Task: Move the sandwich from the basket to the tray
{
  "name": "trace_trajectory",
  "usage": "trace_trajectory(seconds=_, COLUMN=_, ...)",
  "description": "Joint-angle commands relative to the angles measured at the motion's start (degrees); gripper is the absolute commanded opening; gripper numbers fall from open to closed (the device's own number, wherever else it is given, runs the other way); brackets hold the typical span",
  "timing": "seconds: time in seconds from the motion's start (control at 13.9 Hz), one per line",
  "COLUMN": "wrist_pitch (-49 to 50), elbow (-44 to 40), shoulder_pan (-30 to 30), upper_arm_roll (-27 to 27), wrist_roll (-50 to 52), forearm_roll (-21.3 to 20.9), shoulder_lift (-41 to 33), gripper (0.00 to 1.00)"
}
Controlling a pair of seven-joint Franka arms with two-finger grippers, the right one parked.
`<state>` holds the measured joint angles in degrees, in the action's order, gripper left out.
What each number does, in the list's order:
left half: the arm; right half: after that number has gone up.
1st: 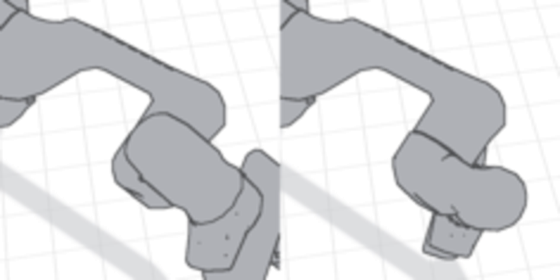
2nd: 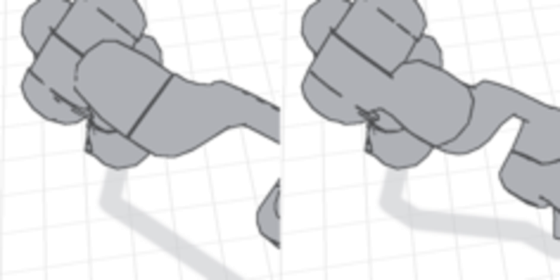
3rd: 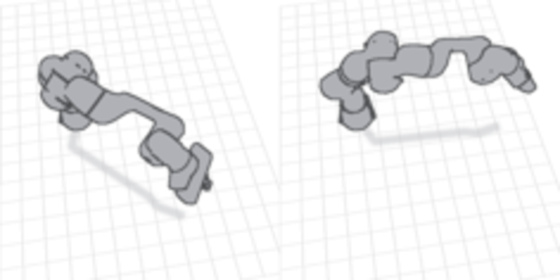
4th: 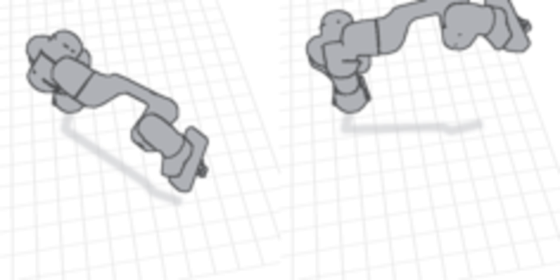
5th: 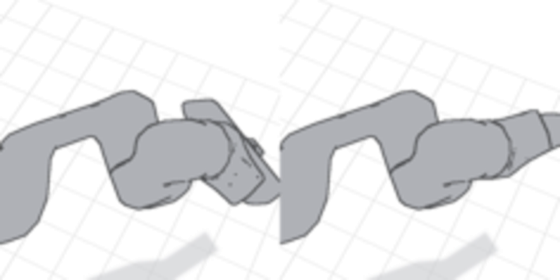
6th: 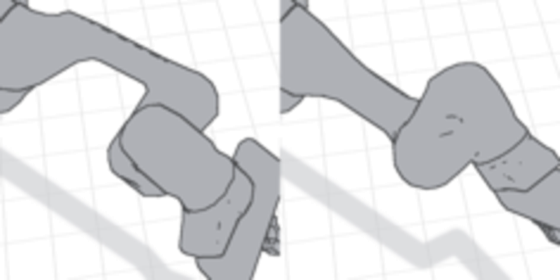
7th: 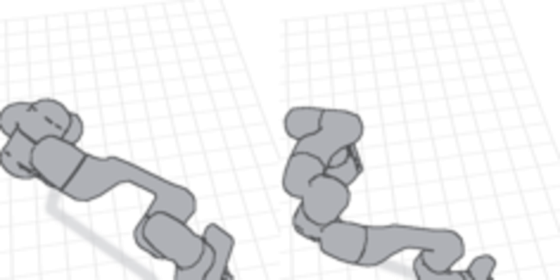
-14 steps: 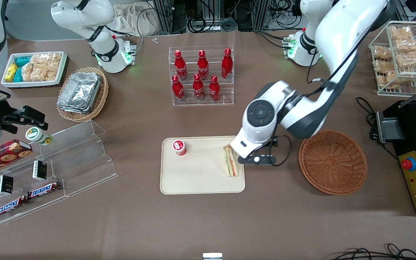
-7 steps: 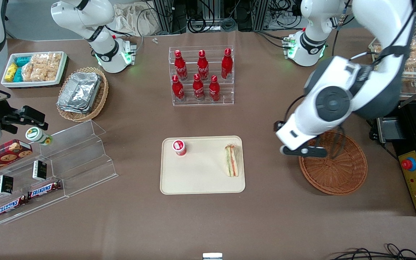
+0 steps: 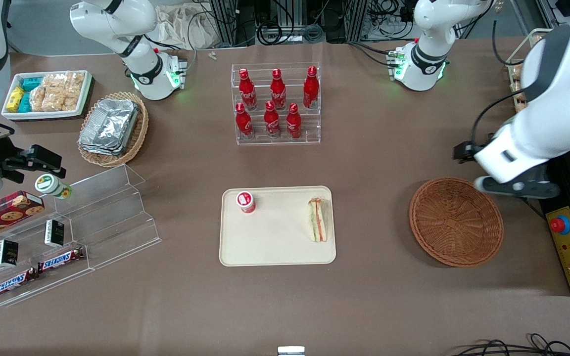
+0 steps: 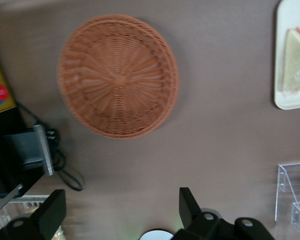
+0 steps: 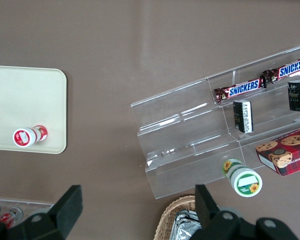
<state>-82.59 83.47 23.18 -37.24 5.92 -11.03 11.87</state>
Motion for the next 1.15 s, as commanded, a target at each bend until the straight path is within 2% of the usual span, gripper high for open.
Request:
trace_trajectory(seconds=0.0, wrist_pitch=1.9, elbow=-1.0, shoulder_pan=4.5, upper_arm_roll=-0.1, wrist_roll=-0.4, forearm_roll=2.3, shoulder_lift=-2.5, gripper=1.00)
trace_trajectory(seconds=0.36, wrist_pitch=2.1, elbow=-1.9, shoulder_pan=6.7, upper_arm_roll=0.1, wrist_roll=0.0, forearm_roll=2.4, shoulder_lift=-2.9, gripper=1.00)
trace_trajectory(seconds=0.65, wrist_pitch=2.8, elbow=-1.8, shoulder_pan=6.0, upper_arm_roll=2.2, wrist_roll=-0.5, forearm_roll=2.7, shoulder_lift=-3.0, gripper=1.00)
trace_trajectory(seconds=0.72, wrist_pitch=2.8, elbow=-1.9, shoulder_pan=3.7, upper_arm_roll=5.3, wrist_roll=-0.5, forearm_roll=3.2, shoulder_lift=-3.3, gripper=1.00)
trace_trajectory(seconds=0.79, wrist_pitch=2.7, elbow=-1.9, shoulder_pan=-2.4, upper_arm_roll=12.2, wrist_roll=-0.6, forearm_roll=4.9, shoulder_lift=-4.1, gripper=1.00)
trace_trajectory(seconds=0.94, wrist_pitch=2.2, elbow=-1.6, shoulder_pan=-17.1, upper_arm_roll=29.8, wrist_roll=-0.8, forearm_roll=8.2, shoulder_lift=-5.4, gripper=1.00)
trace_trajectory(seconds=1.01, wrist_pitch=2.1, elbow=-1.6, shoulder_pan=-20.8, upper_arm_roll=34.7, wrist_roll=-0.8, forearm_roll=9.4, shoulder_lift=-5.7, gripper=1.00)
trace_trajectory(seconds=1.08, wrist_pitch=2.0, elbow=-1.6, shoulder_pan=-21.2, upper_arm_roll=35.3, wrist_roll=-0.8, forearm_roll=9.7, shoulder_lift=-5.8, gripper=1.00)
